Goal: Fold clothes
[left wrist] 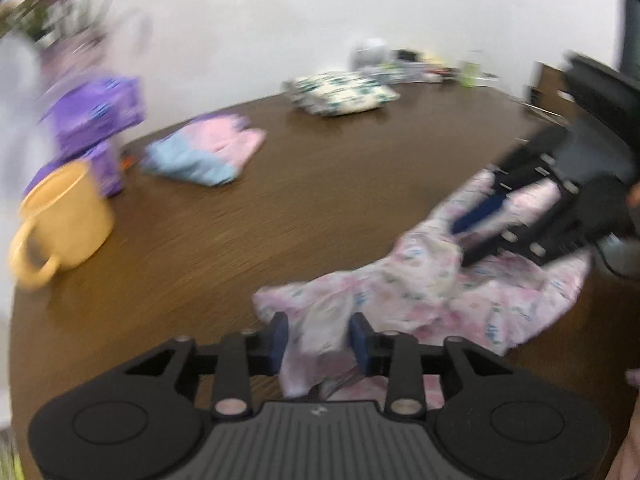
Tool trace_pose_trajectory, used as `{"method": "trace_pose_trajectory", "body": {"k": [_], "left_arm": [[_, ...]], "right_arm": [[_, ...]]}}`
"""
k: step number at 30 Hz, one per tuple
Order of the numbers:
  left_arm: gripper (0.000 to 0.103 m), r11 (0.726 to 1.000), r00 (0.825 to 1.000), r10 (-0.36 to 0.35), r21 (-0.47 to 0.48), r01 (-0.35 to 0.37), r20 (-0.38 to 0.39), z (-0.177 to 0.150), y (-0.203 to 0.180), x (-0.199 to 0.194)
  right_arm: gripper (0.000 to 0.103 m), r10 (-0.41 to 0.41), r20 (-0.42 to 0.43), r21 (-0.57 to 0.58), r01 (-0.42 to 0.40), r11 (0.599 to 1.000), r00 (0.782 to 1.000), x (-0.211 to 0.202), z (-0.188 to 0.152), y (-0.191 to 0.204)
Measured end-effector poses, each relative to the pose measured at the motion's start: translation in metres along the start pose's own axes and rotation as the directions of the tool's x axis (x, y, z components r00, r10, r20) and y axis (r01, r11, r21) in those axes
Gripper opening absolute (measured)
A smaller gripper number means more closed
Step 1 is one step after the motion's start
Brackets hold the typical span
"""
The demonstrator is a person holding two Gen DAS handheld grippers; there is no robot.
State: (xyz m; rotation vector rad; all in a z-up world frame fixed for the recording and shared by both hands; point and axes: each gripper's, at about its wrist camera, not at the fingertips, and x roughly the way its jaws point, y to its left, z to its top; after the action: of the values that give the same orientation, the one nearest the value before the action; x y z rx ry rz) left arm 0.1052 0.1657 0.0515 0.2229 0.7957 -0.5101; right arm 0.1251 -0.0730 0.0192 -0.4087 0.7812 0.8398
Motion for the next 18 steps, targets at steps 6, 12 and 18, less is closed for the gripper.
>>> {"method": "trace_pose_trajectory", "body": {"k": [6, 12, 18], "left_arm": [[0.032, 0.992, 0.999, -0.013, -0.128, 0.007, -0.052, -0.002, 0.013, 0.006], [0.003, 0.999, 0.998, 0.011, -0.050, -0.014, -0.055, -0.005, 0.002, 0.001], [0.003, 0.998, 0.998, 0.041, -0.041, -0.043, -0.051, -0.010, 0.005, 0.005]], "right_arm": [[0.031, 0.027, 0.002, 0.003, -0.027, 1.000, 1.000, 0.002, -0.007, 0.003], [0.031, 0.026, 0.015, 0.024, -0.026, 0.999, 1.000, 0.001, -0.010, 0.002], [0.031, 0.021, 0.023, 0.026, -0.022, 0.999, 1.000, 0.001, -0.012, -0.001]]}}
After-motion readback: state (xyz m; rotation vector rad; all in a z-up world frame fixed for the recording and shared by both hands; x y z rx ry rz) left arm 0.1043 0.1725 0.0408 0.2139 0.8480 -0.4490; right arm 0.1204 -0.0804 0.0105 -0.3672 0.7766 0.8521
